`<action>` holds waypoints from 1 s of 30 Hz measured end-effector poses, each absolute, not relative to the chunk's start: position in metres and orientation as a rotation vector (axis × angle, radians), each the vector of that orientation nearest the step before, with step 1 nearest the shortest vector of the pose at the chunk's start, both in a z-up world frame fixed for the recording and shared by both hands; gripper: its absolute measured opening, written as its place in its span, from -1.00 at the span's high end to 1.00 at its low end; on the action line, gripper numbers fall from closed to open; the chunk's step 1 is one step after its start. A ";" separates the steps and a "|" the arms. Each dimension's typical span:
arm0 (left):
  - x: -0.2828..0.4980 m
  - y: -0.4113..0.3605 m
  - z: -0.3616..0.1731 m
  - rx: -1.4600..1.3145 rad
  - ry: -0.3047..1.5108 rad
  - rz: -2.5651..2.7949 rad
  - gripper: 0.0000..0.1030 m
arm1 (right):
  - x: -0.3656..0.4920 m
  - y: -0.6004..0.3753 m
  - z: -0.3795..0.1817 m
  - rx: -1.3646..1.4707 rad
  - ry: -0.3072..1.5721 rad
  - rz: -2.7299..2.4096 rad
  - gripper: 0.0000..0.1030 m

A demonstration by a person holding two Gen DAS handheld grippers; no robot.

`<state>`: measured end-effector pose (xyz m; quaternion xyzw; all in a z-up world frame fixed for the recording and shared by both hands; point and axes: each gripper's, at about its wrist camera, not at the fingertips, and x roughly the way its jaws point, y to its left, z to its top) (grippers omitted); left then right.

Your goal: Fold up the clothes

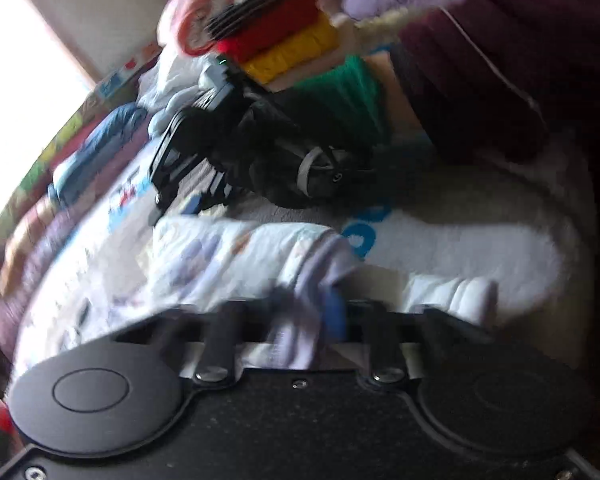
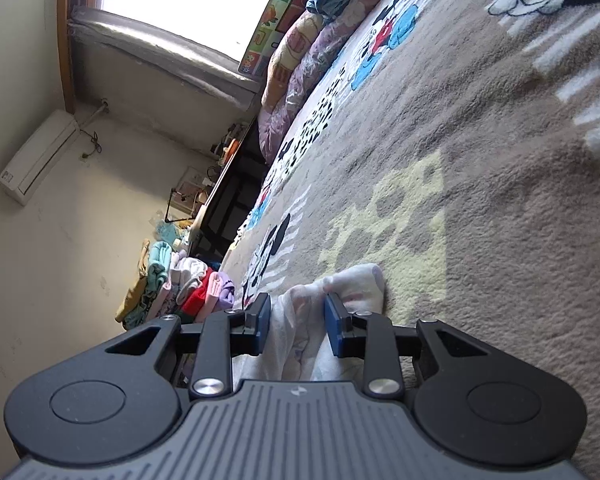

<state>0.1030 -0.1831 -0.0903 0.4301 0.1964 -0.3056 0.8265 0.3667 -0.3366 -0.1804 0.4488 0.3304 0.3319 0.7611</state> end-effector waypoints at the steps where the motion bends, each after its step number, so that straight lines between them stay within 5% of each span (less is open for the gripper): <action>1: 0.097 -0.181 -0.086 0.968 0.391 -0.656 0.86 | 0.367 -0.338 -0.182 0.992 0.720 0.721 0.38; 13: 0.083 -0.167 -0.098 1.077 0.437 -0.741 0.90 | 0.368 -0.343 -0.188 1.020 0.723 0.698 0.50; 15: 0.085 -0.164 -0.095 1.043 0.462 -0.753 0.81 | 0.367 -0.342 -0.188 1.011 0.719 0.697 0.50; 17: 0.088 -0.158 -0.078 0.971 0.491 -0.771 0.46 | 0.366 -0.342 -0.188 1.009 0.719 0.693 0.51; 23: 0.162 -0.134 -0.021 0.505 0.444 -0.594 0.43 | 0.360 -0.340 -0.186 0.980 0.706 0.687 0.49; 27: 0.228 -0.147 -0.054 0.349 0.552 -0.520 0.41 | 0.356 -0.339 -0.185 0.974 0.693 0.680 0.49; 30: 0.240 -0.175 -0.107 0.564 0.619 -0.569 0.42 | 0.357 -0.340 -0.187 0.983 0.693 0.683 0.50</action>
